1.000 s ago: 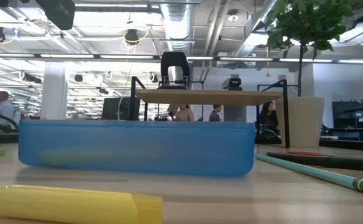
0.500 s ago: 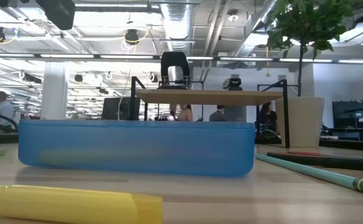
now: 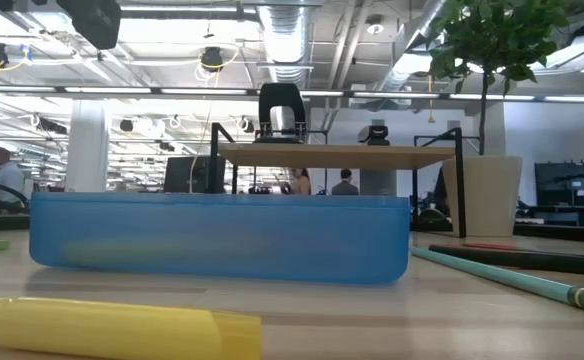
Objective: Pack school essentials
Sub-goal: Put the blue eraser into the blue supply box
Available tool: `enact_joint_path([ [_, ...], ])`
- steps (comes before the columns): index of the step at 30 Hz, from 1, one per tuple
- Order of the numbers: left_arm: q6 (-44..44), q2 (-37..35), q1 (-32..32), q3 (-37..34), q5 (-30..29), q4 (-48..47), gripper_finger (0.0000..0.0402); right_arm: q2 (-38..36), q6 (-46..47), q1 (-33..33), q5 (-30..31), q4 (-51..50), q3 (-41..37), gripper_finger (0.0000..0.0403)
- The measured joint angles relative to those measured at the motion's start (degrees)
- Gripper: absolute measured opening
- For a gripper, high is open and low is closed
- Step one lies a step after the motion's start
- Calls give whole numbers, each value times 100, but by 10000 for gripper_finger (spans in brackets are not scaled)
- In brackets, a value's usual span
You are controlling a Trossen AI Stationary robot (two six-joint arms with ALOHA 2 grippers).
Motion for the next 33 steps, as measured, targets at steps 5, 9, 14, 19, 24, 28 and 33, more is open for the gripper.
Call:
enact_joint_path([
  [5, -21, 0, 1, 0, 2, 1, 138, -2, 791, 337, 41, 20, 25, 120],
  [9, -26, 0, 2, 0, 19, -34, 138, -2, 1427, 740, 571, 16, 25, 161],
  [14, -24, 0, 1, 0, 25, -33, 138, -11, 2203, 1258, 1111, 292, -173, 182],
  [19, -31, 0, 2, 0, 25, -31, 138, -11, 2238, 1071, 1454, 983, -637, 178],
  [24, -43, 0, 0, 0, 28, -31, 138, -24, 2239, 911, 1442, 975, -740, 163],
  [28, -66, 0, 2, 0, 28, -34, 138, -24, 2240, 919, 1336, 981, -748, 154],
  [33, -66, 0, 0, 0, 26, -32, 138, -22, 2273, 1027, 1207, 1049, -760, 148],
])
